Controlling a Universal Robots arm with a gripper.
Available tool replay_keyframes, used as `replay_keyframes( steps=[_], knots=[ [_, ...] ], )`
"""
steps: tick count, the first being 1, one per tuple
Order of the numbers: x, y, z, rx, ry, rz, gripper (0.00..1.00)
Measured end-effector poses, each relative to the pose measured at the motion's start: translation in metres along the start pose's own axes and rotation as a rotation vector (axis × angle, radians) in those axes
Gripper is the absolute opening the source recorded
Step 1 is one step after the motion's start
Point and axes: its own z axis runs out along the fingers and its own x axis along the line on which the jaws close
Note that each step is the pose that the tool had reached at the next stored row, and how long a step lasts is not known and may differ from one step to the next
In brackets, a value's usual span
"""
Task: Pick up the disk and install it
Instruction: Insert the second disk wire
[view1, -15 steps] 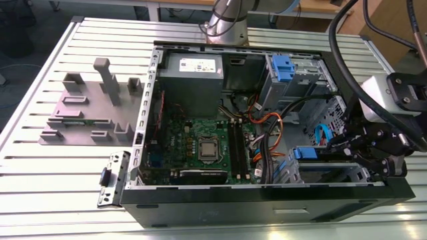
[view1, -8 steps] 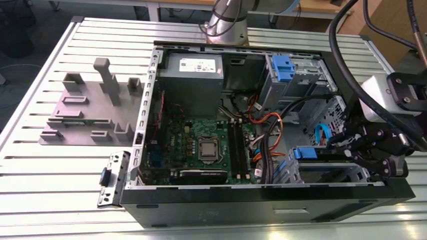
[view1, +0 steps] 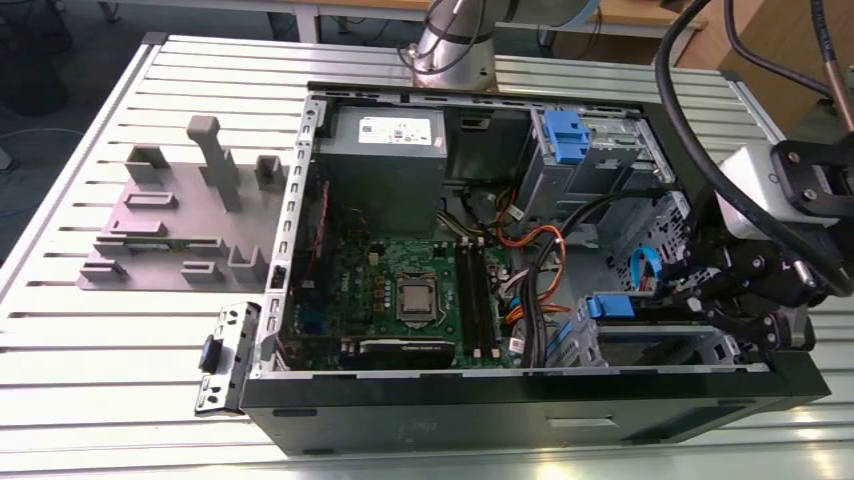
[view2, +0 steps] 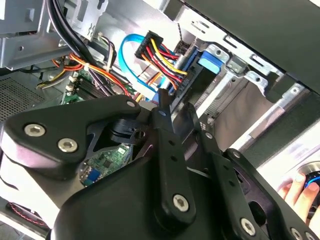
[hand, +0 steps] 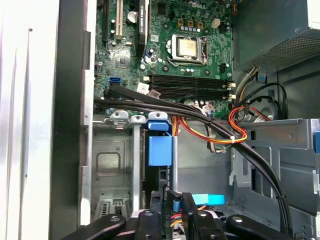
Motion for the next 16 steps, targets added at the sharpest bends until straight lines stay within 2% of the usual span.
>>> replay_keyframes(
  steps=[4,16],
  knots=[
    [-0.0058,0.0,0.0014,0.0,0.0002,0.0,0.3],
    [-0.0034,-0.0002,0.0031,0.0001,0.0051,0.0,0.3]
  ],
)
